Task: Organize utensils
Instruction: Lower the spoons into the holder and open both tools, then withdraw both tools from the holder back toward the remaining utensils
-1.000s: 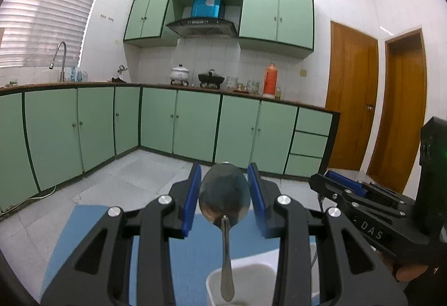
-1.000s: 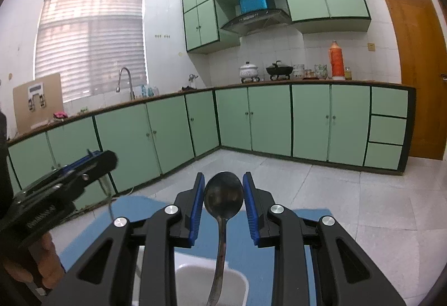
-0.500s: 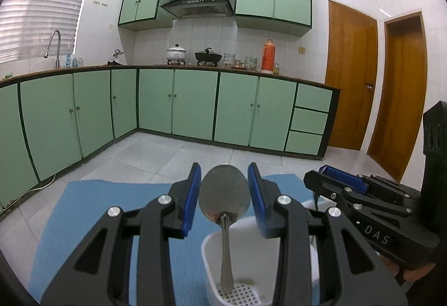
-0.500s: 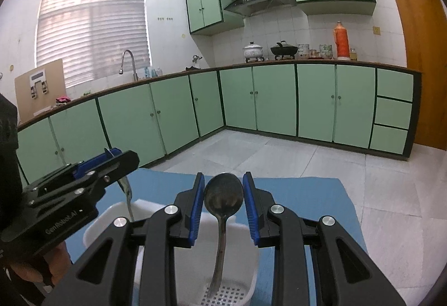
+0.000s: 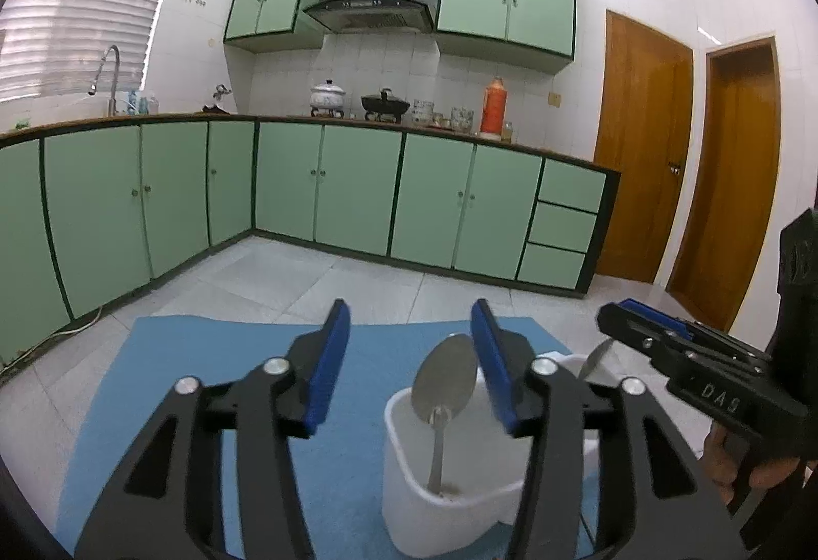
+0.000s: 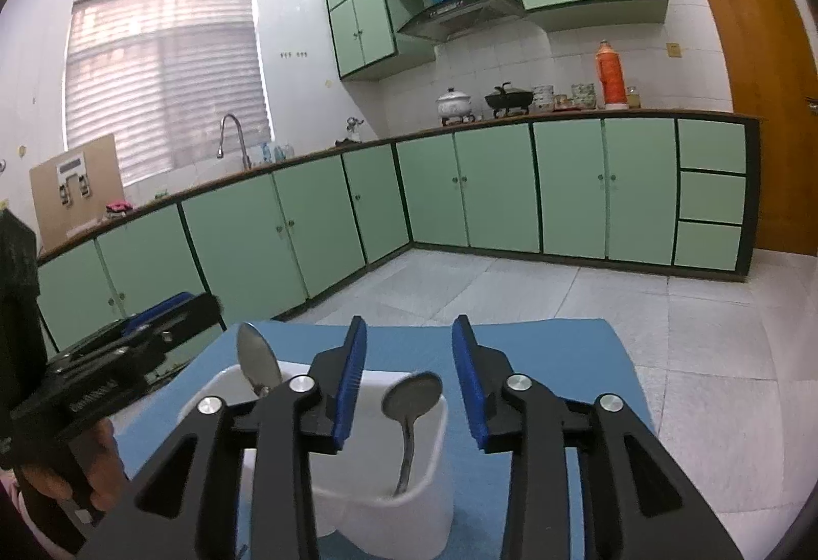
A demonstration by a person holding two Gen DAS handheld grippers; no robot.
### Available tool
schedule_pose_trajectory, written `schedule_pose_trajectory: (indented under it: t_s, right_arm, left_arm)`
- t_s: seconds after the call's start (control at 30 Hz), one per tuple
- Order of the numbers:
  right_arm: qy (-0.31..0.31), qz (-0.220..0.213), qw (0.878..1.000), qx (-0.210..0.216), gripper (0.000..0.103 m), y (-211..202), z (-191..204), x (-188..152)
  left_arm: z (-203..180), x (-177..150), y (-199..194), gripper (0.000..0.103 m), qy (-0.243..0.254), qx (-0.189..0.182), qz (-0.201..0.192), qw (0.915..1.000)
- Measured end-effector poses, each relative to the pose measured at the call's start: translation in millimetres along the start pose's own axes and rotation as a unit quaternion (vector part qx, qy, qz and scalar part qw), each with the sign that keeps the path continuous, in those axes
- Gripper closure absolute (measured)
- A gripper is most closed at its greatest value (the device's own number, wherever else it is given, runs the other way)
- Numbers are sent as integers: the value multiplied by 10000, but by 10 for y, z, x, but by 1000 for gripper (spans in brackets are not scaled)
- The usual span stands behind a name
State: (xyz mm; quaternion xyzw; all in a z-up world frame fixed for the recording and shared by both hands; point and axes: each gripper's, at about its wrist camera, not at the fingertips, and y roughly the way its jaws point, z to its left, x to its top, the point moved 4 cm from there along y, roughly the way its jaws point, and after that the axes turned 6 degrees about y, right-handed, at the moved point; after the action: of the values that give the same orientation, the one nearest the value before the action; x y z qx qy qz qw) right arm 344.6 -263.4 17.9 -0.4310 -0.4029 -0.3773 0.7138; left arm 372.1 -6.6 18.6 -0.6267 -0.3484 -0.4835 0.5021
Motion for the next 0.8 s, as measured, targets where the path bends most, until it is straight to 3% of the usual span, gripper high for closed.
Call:
schedule_pose_trajectory:
  t_s: [0.13,0.23,0.33,0.4,0.5,0.6,0.8]
  right_arm:
    - [40,-92,9999,-44,55,-282,-11,-27]
    - [-39,-53,9999,-126,42,-488,-3,-118]
    - [-135,66,9995,-295,33,-669,2,-273]
    - [-105,207,9989,-409,18,-744,-7,-397]
    - [-88,468,9972,-569,11,-840,-37,-604]
    - [-25,728,9947,-722,6,-908,-66,-779]
    - [-5,1160,9883,-987,6,-988,-113,-1071]
  left_arm:
    - [37,-19,-271,45,-1,33,23,10000]
    - [84,-121,-508,36,-27,130,123,9998]
    - [166,-308,-717,29,-215,176,401,9988]
    - [208,-450,-825,23,-327,195,632,9973]
    - [248,-661,-956,16,-443,239,966,9941]
    - [283,-901,-1058,15,-544,298,1409,9881]
    - [282,-1228,-1178,13,-507,373,1845,9808]
